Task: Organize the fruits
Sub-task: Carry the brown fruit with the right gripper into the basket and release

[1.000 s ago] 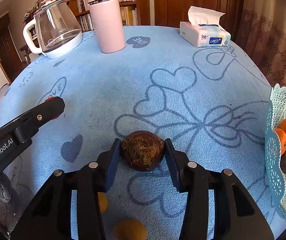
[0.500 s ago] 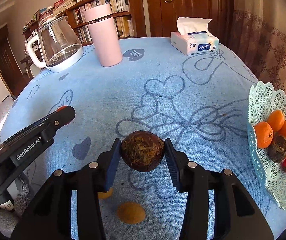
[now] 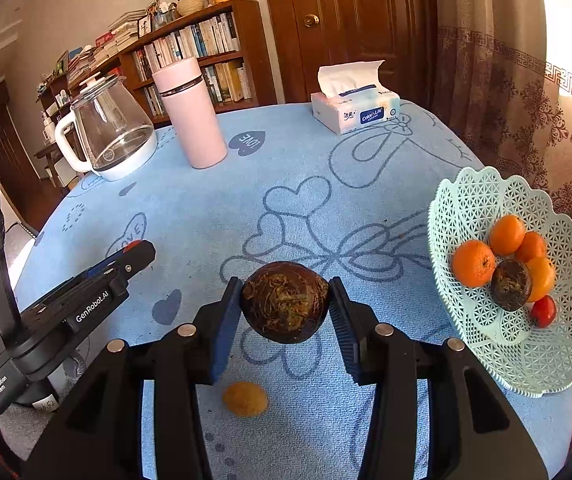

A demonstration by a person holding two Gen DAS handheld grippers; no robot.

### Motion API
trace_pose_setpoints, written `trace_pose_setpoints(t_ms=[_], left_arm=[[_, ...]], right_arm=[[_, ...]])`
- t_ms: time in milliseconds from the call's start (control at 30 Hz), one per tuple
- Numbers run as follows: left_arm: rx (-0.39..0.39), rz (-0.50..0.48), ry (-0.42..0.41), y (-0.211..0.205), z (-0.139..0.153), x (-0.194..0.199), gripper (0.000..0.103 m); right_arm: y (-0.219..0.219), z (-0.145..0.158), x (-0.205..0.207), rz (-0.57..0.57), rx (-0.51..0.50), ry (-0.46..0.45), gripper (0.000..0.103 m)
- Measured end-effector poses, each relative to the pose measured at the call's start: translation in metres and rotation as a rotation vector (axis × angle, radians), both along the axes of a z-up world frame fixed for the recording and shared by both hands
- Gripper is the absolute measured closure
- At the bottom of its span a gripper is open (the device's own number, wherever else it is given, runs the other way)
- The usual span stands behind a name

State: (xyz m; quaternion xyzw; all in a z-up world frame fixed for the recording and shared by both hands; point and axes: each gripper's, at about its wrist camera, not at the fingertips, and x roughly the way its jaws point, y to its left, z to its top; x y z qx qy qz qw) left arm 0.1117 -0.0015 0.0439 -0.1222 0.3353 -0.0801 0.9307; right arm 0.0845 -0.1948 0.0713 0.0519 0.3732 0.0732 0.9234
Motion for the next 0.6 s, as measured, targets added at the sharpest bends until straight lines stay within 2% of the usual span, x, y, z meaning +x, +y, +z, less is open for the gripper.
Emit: trace_pose_setpoints(t_ms=[267, 600], left_arm=[[0.008, -0.012, -0.01, -0.005, 0.001, -0.003, 0.075], [0.024, -0.028, -0.025, -0.012, 0.004, -0.008, 0.075]], right_arm=[[-0.022, 0.014, -0.014, -0.052, 0.02, -0.04, 0.058], [-0.072, 0.026, -0.033, -0.175, 0.06, -0.078, 0.058]])
